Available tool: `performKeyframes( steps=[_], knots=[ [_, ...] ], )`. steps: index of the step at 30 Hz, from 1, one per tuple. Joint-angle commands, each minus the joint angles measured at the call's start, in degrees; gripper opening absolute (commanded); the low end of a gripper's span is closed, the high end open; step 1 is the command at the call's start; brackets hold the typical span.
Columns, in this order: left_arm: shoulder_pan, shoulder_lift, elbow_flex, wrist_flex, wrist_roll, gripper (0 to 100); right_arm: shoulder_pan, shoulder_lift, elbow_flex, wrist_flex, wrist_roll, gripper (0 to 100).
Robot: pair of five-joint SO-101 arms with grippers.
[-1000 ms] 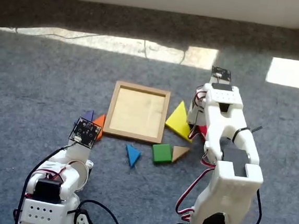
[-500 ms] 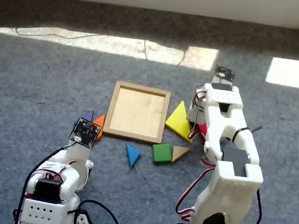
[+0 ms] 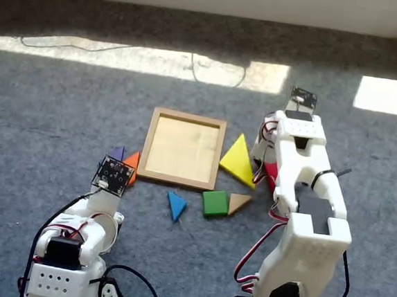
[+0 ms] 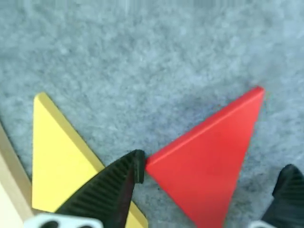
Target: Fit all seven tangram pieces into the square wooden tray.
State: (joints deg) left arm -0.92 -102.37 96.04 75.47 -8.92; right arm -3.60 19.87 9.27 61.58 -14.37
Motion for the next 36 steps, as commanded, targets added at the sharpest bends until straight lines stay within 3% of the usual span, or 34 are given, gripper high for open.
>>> performKeyframes(
  steps=[1, 9, 30, 36],
  knots=[
    [-0.7, -1.9, 1.2, 0.1, 0.4, 1, 1.3, -0.9, -2.9, -1.7, -0.6, 40.3],
    [-0.7, -1.9, 1.2, 0.1, 0.4, 1, 1.3, -0.9, -2.9, -1.7, -0.1, 28.4],
    [-0.7, -1.9, 1.2, 0.1, 0.4, 1, 0.8, -1.7, -3.5, 3.2, 6.4, 20.6],
    [-0.7, -1.9, 1.2, 0.1, 0.4, 1, -0.7, -9.3, -2.9, 3.2, 6.4, 20.6]
  ],
)
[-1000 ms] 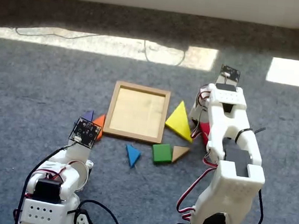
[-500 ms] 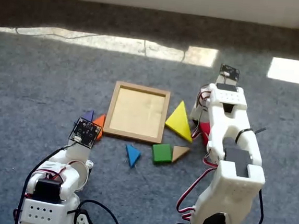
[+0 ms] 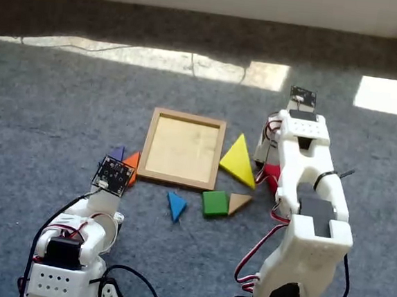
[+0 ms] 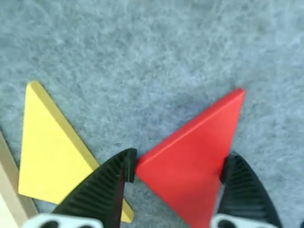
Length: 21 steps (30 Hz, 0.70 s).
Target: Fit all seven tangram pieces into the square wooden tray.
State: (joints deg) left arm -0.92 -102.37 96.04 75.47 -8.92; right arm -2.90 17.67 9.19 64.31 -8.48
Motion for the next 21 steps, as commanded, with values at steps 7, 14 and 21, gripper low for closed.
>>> performKeyframes(
  steps=[7, 14, 21],
  knots=[
    [-0.7, -1.9, 1.2, 0.1, 0.4, 1, -8.0, -14.7, -1.3, 1.1, 0.5, 20.4],
    [-0.7, -1.9, 1.2, 0.1, 0.4, 1, -10.3, -15.3, -1.0, 1.3, 0.3, 21.3],
    [-0.7, -1.9, 1.2, 0.1, 0.4, 1, -4.7, -14.5, -0.7, 1.3, -1.4, 35.0]
  ],
)
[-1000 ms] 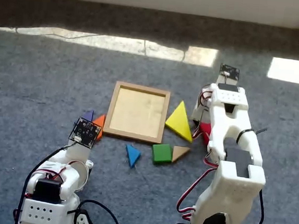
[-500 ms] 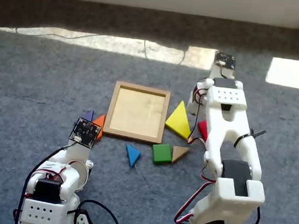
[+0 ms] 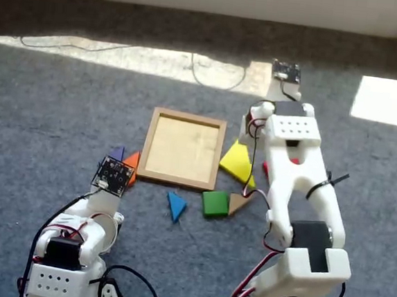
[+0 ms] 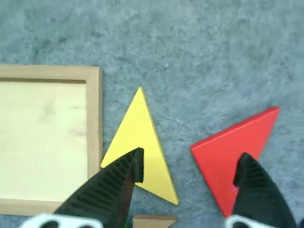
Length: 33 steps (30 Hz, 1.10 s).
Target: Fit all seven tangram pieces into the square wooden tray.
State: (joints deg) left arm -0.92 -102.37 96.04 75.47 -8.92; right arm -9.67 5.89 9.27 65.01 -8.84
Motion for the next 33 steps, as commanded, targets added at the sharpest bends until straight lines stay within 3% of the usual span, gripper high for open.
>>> performKeyframes(
  steps=[1, 9, 33],
  knots=[
    [-0.7, -1.9, 1.2, 0.1, 0.4, 1, 2.2, -1.6, -0.8, 0.6, -1.1, 35.0],
    [-0.7, -1.9, 1.2, 0.1, 0.4, 1, 3.1, 11.1, -1.5, -1.9, -1.7, 35.0],
    [-0.7, -1.9, 1.2, 0.1, 0.4, 1, 6.1, 11.8, -1.0, -4.4, -4.5, 35.0]
  ],
)
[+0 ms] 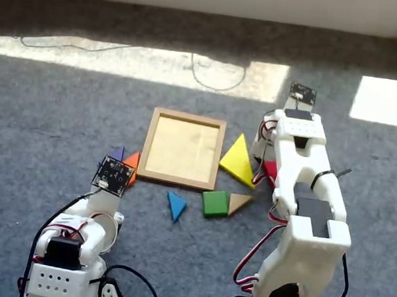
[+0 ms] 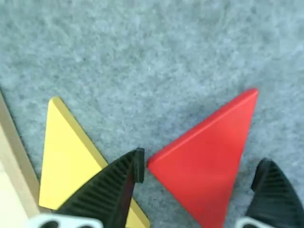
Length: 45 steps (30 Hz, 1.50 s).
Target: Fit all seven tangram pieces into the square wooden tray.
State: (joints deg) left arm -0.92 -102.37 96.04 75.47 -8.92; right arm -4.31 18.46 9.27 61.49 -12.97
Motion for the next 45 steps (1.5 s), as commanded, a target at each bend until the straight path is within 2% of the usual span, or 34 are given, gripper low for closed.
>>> performKeyframes(
  steps=[1, 13, 20, 24, 28, 34, 40, 45],
  knots=[
    [-0.7, -1.9, 1.2, 0.1, 0.4, 1, 0.7, -0.5, -1.0, -0.8, -0.4, 35.0],
    [-0.7, -1.9, 1.2, 0.1, 0.4, 1, 0.7, 4.4, -1.5, 2.3, -0.6, 34.9],
    [-0.7, -1.9, 1.2, 0.1, 0.4, 1, 0.8, 4.3, -1.4, 2.0, -0.3, 20.5],
    [-0.7, -1.9, 1.2, 0.1, 0.4, 1, 1.5, 3.6, -1.5, 2.4, -0.2, 19.5],
    [-0.7, -1.9, 1.2, 0.1, 0.4, 1, 1.5, -2.4, -1.0, 2.4, 4.7, 16.8],
    [-0.7, -1.9, 1.2, 0.1, 0.4, 1, 0.8, -10.9, 4.7, 1.9, 7.7, 12.6],
    [-0.7, -1.9, 1.2, 0.1, 0.4, 1, -1.9, -14.4, 5.8, 2.4, 8.3, 12.6],
    [-0.7, -1.9, 1.2, 0.1, 0.4, 1, -9.5, -19.4, 5.6, 2.2, 8.3, 12.6]
  ],
)
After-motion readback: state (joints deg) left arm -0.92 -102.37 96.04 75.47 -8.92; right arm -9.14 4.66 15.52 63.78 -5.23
